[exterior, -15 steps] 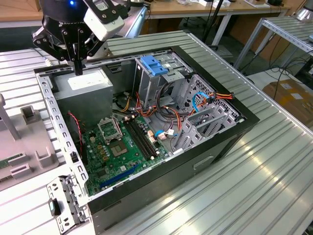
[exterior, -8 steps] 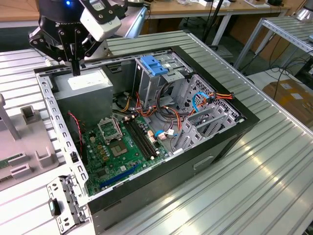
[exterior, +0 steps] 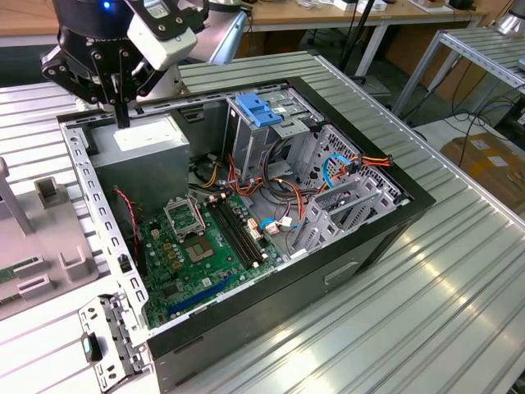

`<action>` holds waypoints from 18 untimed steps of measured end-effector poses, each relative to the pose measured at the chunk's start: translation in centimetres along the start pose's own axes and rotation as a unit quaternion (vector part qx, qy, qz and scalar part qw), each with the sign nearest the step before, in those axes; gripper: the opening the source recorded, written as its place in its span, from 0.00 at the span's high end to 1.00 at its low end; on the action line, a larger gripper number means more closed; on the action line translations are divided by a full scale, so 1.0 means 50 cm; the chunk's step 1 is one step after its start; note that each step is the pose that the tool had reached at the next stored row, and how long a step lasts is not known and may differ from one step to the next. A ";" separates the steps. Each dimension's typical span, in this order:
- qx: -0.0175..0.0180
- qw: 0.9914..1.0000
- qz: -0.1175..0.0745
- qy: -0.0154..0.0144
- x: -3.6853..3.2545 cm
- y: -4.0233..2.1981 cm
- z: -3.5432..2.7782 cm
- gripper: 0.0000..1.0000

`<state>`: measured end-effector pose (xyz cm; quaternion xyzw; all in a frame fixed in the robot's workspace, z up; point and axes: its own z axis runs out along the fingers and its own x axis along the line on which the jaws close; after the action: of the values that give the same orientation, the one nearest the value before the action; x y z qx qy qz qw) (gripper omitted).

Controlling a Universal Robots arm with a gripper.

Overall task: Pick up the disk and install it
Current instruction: 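Reach for the disk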

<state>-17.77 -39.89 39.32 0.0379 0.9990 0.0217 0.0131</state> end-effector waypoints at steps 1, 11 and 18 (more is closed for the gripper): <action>0.000 1.000 0.000 0.000 0.001 0.000 0.000 0.89; 0.000 1.000 0.000 0.000 0.019 -0.001 0.000 0.89; 0.000 1.000 0.000 0.000 0.031 -0.002 -0.001 0.89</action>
<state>-19.34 -39.89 39.32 0.0379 0.9990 0.0217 0.0131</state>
